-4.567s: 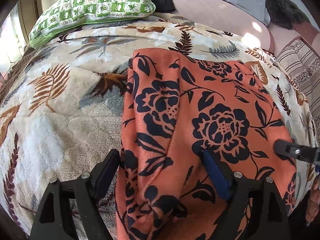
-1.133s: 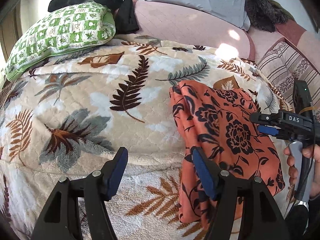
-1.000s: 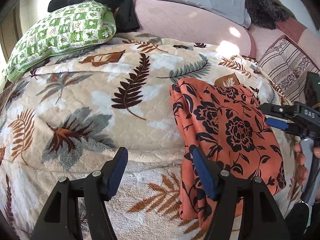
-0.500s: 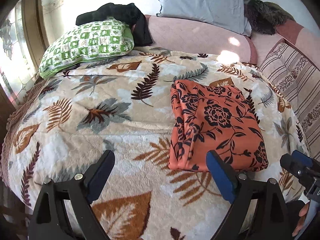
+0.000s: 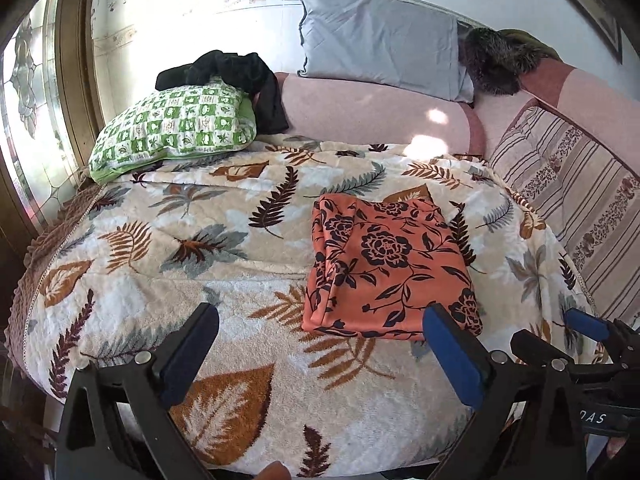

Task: Fold small clothes

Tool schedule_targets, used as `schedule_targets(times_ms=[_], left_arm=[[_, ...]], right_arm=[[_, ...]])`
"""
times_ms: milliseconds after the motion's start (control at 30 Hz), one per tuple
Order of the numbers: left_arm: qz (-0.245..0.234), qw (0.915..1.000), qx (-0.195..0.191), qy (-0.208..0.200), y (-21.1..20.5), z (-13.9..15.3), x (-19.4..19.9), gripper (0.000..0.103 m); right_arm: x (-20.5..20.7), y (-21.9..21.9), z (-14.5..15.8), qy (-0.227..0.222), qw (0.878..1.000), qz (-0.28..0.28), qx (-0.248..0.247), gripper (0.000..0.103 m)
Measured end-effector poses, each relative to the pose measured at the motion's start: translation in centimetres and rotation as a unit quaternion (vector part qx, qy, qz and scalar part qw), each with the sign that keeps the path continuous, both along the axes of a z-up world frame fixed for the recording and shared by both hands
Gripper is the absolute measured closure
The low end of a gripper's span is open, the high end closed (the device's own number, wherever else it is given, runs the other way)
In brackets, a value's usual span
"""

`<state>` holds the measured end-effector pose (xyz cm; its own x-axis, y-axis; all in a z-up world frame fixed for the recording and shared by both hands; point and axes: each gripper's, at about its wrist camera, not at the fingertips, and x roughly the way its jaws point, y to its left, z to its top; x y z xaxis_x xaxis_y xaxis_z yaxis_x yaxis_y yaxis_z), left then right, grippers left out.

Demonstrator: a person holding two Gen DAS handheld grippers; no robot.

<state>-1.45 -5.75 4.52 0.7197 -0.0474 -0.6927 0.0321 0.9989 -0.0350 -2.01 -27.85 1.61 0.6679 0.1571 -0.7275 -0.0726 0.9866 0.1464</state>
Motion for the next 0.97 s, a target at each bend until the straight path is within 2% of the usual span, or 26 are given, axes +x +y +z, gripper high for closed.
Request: schedule_targets(times_ms=[67, 233, 367, 633, 833, 967], left_arm=[[0.002, 0.9999, 0.012, 0.002, -0.3, 0.0, 0.2, 0.001], [-0.004, 0.9999, 0.008, 0.009, -0.5, -0.5, 1.1, 0.002], [0.002, 0.9996, 0.028, 0.01, -0.8, -0.9, 2.0, 0.002], [0.007, 0.9993, 0.029, 0.021, -0.8, -1.6, 4.0, 0.002], [-0.015, 0.9994, 0.004, 0.031, -1.2, -1.9, 5.5, 0.001], [-0.024, 0.9992, 0.002, 0.032, -1.7, -2.0, 6.3, 0.001]], right_arm=[[0.3, 0.0, -0.1, 0.003, 1.0, 0.0, -0.006, 0.0], [1.2, -0.1, -0.3, 0.008, 1.0, -0.007, -0.019, 0.0], [2.0, -0.1, -0.4, 0.011, 0.999, -0.011, -0.03, 0.0], [3.7, 0.0, -1.0, 0.02, 0.998, -0.015, -0.049, 0.0], [4.8, -0.3, -1.3, 0.027, 0.998, -0.016, -0.056, 0.0], [5.5, -0.4, -1.3, 0.029, 0.998, -0.016, -0.059, 0.0]])
